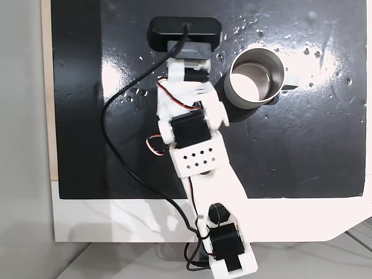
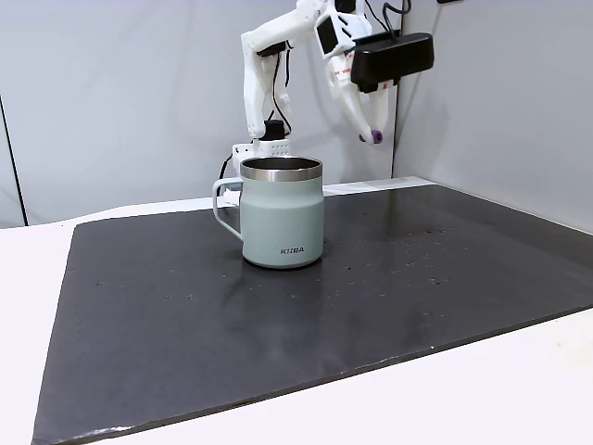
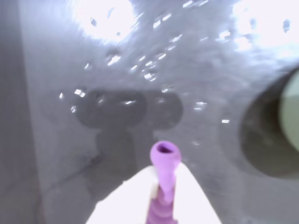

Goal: Grasp a pengrip and put it in the cup.

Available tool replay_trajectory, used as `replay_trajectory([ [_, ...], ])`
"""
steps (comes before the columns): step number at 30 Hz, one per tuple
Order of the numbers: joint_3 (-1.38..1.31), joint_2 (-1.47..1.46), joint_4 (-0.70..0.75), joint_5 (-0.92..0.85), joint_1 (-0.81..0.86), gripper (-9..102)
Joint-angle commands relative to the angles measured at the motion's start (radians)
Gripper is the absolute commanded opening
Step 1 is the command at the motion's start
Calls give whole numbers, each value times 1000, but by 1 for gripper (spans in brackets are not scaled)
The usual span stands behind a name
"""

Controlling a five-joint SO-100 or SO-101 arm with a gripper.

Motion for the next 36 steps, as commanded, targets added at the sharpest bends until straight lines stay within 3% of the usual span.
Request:
replay_trajectory([
  [1,-89,72,20,-15,86,0],
  [10,-92,114,12,-112,279,0],
  [26,28,156,-245,-224,434,1],
  [28,34,163,-255,-224,436,4],
  [33,37,167,-213,-229,437,26],
  [36,40,175,-189,-239,436,29],
])
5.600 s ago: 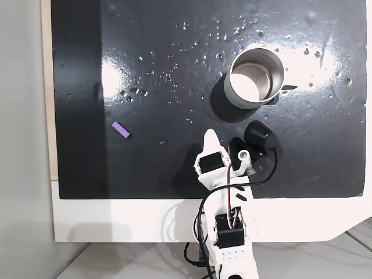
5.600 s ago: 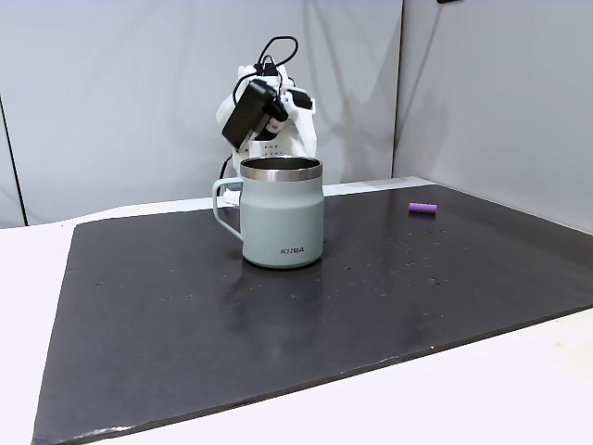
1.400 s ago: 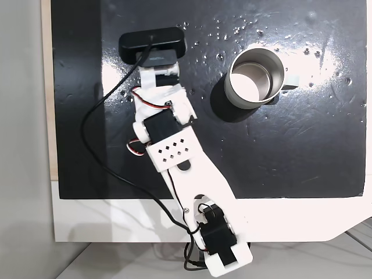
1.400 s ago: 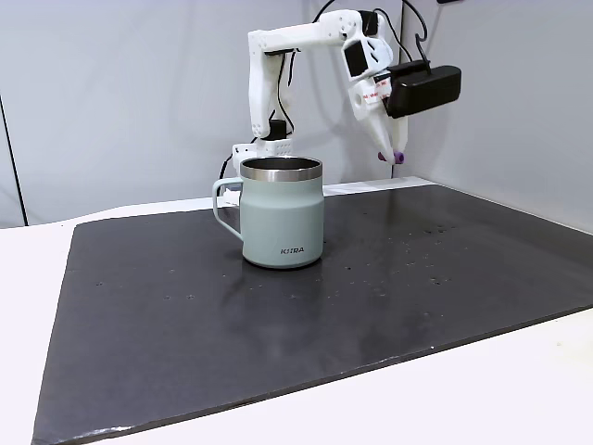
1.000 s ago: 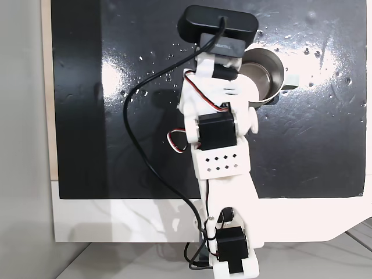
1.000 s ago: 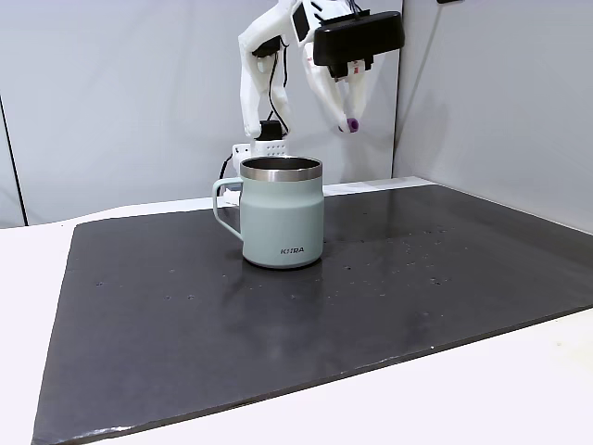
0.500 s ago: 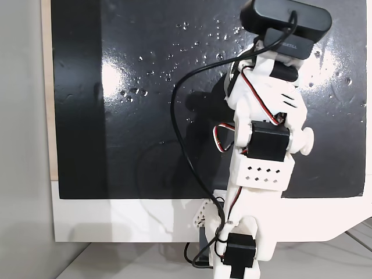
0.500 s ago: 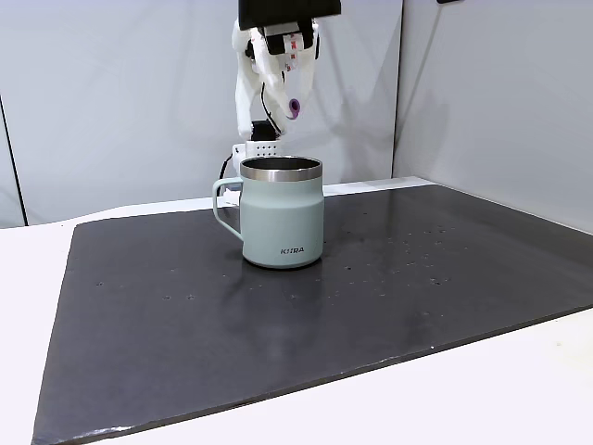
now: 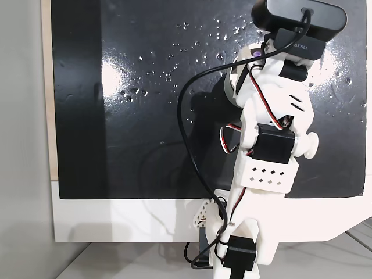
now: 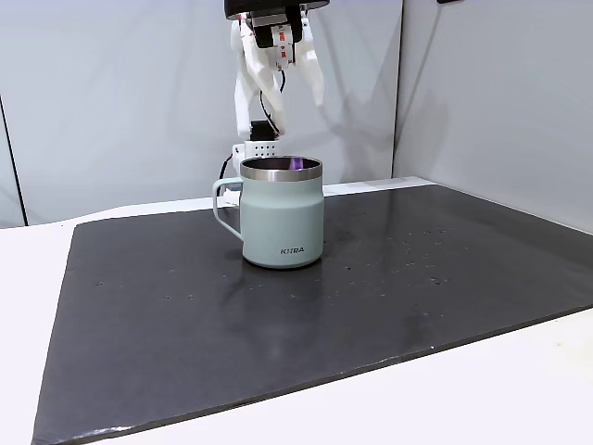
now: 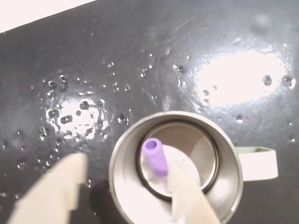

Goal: Grasp a pengrip and put it in the cup.

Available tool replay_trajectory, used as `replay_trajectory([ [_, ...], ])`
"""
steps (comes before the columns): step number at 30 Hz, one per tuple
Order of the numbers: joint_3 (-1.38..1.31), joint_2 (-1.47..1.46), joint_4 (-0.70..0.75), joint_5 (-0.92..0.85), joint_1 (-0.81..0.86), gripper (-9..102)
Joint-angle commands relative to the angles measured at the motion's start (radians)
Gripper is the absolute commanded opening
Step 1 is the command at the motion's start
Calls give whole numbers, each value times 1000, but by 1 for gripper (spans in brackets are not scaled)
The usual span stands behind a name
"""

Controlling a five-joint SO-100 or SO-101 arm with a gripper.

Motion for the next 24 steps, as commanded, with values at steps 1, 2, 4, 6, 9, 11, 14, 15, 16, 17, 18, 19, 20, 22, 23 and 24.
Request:
replay_trajectory([
  [1,-5,57,23,-15,6,29],
  [2,-3,57,32,-17,5,29],
  [4,0,57,43,-17,3,29],
  [6,5,58,44,-17,2,29],
  [9,5,57,44,-21,5,29],
  [11,3,48,44,-23,8,29],
  [14,3,40,43,-23,9,29],
  [15,3,40,43,-23,9,29],
  [16,2,41,43,-23,8,29],
  [17,2,43,43,-21,6,29],
  [18,2,44,43,-21,6,29],
  [19,2,44,43,-21,6,29],
  [20,2,44,41,-21,6,29],
  [22,6,44,37,-21,6,29],
  [23,11,44,35,-21,8,29],
  [24,14,44,34,-21,8,29],
])
